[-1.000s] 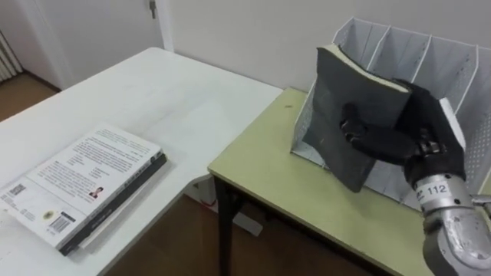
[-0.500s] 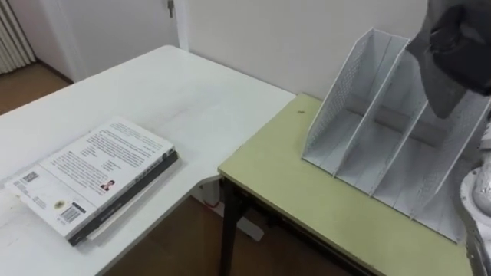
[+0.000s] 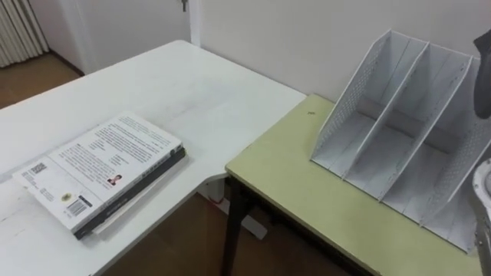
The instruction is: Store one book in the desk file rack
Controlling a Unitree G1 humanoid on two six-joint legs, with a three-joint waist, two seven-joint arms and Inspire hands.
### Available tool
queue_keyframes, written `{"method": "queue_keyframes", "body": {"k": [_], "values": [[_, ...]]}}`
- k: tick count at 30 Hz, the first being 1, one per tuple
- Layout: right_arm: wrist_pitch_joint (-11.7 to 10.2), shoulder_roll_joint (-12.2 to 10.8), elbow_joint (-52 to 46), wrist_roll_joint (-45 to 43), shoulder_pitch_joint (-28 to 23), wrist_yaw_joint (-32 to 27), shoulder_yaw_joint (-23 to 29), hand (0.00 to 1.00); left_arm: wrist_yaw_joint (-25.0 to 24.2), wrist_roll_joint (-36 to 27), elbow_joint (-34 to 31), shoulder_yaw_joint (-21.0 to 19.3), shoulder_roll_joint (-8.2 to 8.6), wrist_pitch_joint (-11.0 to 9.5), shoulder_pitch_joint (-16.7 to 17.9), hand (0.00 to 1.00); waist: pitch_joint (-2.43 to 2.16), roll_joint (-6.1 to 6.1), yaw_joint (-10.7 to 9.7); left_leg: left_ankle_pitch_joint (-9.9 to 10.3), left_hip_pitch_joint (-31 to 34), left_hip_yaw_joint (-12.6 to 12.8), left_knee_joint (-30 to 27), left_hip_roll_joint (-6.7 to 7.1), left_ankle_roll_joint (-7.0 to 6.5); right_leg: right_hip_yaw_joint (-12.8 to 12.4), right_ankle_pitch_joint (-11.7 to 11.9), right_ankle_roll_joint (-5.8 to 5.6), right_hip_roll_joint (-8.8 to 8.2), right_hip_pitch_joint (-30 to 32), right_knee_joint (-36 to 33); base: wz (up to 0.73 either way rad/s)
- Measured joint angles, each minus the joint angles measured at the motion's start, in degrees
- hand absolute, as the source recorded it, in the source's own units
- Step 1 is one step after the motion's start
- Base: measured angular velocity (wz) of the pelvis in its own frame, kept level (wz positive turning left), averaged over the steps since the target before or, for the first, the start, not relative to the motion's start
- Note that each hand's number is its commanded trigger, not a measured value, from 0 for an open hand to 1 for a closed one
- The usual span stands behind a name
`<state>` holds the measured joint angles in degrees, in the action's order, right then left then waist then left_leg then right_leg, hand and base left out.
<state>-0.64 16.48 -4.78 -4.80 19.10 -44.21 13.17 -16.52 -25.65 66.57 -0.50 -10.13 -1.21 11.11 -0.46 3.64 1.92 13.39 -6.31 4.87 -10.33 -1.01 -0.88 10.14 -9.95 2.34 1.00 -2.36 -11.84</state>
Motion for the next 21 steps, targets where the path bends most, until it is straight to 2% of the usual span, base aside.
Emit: {"method": "queue_keyframes", "body": {"k": [4,9,21], "values": [[0.1,0.2,2.0,0.2,0.1,-0.4,0.1,1.0,0.2,0.0,0.1,-0.5,0.06,0.7,0.0,0.0,0.01,0.0,0.0,0.0,-0.3,-0.6,0.0,0.0,0.0,1.2,0.0,0.07,-0.12,-0.4,0.1,0.0],[0.6,1.7,6.4,2.4,0.6,-0.9,0.2,1.0,0.9,0.0,0.0,-0.5,0.15,1.0,0.0,0.0,0.02,0.01,0.0,-0.1,-0.2,-0.8,-0.1,0.38,-0.05,1.4,0.0,0.01,-0.45,-0.5,0.1,0.05],[0.8,2.1,8.5,3.5,1.6,-2.7,1.4,1.0,2.3,0.0,-0.1,-0.5,0.14,1.0,0.0,0.0,-0.02,0.16,0.0,-0.2,-0.2,-1.1,-0.1,0.71,-0.24,1.6,-0.2,-0.3,-0.73,-0.5,0.2,0.01]]}}
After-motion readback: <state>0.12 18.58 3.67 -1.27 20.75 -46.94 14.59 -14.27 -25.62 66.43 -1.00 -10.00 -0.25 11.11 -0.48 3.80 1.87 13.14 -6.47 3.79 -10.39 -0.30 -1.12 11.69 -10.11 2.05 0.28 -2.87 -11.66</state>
